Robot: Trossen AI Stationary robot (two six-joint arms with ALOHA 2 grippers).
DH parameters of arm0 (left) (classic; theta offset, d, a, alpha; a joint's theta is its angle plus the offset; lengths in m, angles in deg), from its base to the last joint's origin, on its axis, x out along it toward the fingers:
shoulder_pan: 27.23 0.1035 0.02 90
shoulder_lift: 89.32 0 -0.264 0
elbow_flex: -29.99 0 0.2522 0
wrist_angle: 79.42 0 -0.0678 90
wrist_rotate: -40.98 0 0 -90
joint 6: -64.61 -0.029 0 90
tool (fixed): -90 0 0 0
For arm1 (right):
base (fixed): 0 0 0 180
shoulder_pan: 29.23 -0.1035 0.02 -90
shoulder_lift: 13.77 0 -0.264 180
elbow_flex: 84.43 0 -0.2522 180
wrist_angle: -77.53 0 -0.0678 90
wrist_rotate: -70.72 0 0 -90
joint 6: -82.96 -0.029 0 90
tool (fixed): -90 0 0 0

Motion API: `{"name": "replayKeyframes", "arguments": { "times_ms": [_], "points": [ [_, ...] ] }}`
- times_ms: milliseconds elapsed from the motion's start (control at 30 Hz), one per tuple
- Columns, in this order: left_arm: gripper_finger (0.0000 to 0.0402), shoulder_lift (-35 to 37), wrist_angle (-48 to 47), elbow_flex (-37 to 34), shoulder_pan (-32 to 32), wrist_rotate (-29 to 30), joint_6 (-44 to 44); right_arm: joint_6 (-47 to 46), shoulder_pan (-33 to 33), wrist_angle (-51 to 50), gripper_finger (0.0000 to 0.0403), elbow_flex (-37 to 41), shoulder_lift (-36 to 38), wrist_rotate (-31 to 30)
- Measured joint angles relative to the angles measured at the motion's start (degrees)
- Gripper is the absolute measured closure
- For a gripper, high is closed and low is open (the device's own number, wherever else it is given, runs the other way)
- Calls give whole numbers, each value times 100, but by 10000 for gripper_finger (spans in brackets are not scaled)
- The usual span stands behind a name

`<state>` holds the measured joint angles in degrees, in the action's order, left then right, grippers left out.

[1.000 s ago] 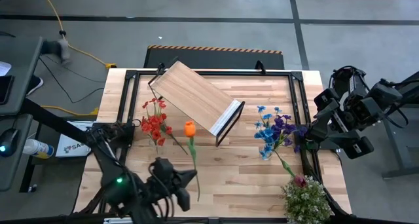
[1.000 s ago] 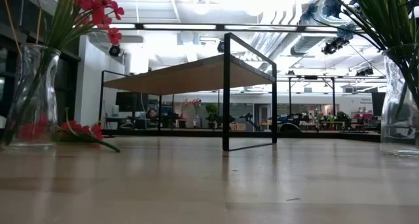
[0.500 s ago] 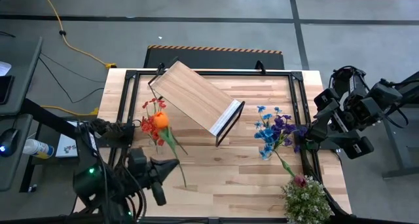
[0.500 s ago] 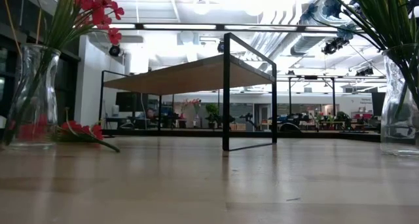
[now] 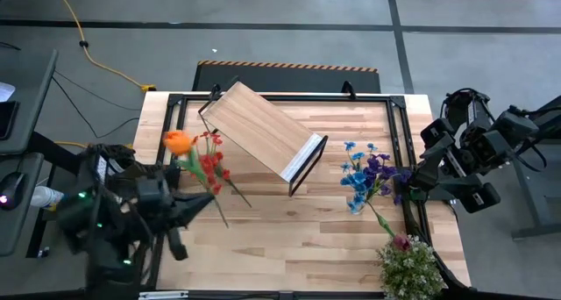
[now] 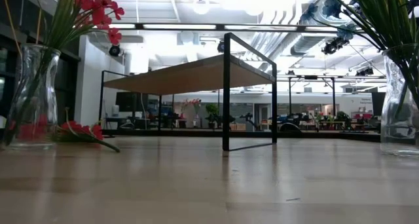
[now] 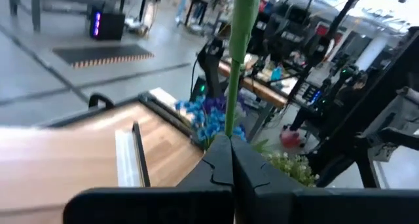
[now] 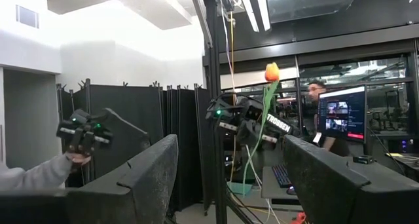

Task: Pick and place flowers into a vace then onto a shelf
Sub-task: Put the orange tulip into the left transparent vase

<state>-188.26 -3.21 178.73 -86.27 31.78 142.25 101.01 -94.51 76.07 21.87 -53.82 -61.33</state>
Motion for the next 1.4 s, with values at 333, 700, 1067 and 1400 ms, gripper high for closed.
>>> {"name": "replayKeyframes", "arguments": {
  "times_ms": [333,700,1067,1400],
  "points": [
    [381,441,0,0,-347,451,-845,0,-2,0,137,0,0,0],
    [381,952,-1,-9,-436,454,-1640,-4,-2,0,137,0,-11,0],
    [381,1588,-1,-2,-440,444,-2329,-17,-2,2,137,0,-17,-2],
    [381,2076,1,-2,-438,411,-2839,-17,-1,2,137,0,-17,-2]
  ]
}}
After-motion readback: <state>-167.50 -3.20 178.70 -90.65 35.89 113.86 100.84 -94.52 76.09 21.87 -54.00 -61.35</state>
